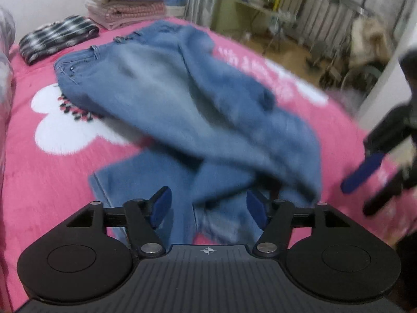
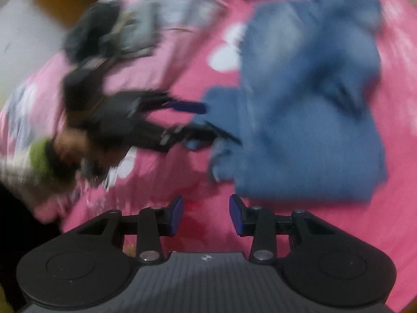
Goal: Fold clothes
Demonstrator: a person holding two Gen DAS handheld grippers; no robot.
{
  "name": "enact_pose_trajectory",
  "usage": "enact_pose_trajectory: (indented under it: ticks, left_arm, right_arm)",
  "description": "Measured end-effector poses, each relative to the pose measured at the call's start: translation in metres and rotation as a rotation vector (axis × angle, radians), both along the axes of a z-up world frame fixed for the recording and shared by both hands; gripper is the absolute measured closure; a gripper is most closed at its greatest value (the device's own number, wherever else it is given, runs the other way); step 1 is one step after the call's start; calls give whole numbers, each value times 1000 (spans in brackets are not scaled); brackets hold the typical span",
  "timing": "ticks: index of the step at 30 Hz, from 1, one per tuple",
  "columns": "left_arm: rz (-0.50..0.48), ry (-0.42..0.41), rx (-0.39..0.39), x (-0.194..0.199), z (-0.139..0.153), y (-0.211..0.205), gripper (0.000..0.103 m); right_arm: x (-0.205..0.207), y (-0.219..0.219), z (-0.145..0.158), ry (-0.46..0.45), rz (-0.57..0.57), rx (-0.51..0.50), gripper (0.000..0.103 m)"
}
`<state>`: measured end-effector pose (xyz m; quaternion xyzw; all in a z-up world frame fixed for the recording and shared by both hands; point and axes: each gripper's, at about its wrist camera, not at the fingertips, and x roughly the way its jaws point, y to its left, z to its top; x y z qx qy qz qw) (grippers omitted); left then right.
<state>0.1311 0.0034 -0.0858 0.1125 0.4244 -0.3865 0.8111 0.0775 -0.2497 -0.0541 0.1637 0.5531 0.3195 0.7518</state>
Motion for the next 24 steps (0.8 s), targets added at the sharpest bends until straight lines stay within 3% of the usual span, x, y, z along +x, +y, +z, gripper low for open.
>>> enact_pose_trajectory:
  ticks: [3, 8, 11, 12, 13, 14, 16, 19, 24]
  left_arm:
    - [21, -71, 41, -13, -17, -10, 35]
    - [-22, -222, 129, -22, -34, -25, 37]
    - [-28, -253, 157, -26, -35, -29, 59]
    - [-24, -252, 161, -27, -33, -30, 71]
    - [-17, -219, 148, -26, -29, -30, 84]
    - [-8, -161, 120, -23, -25, -28, 90]
    - [10, -18, 36, -15, -16, -22, 91]
    - [25, 284, -184, 2, -5, -4, 92]
    - [-78, 628, -416, -5, -7, -4, 93]
  right_arm:
    - [2, -7, -28, 109, -114, 21, 61]
    - [-3, -23, -40, 113, -209, 54, 61]
    - [-8, -37, -45, 94, -281, 82, 61]
    - [-8, -42, -45, 82, -302, 88, 61]
    - [-8, -48, -45, 66, -322, 90, 61]
    - [-8, -55, -44, 50, -341, 91, 61]
    - [-7, -68, -41, 18, -379, 93, 61]
    - [-6, -91, -39, -16, -441, 97, 61]
    - [-2, -117, -35, -60, -506, 106, 62]
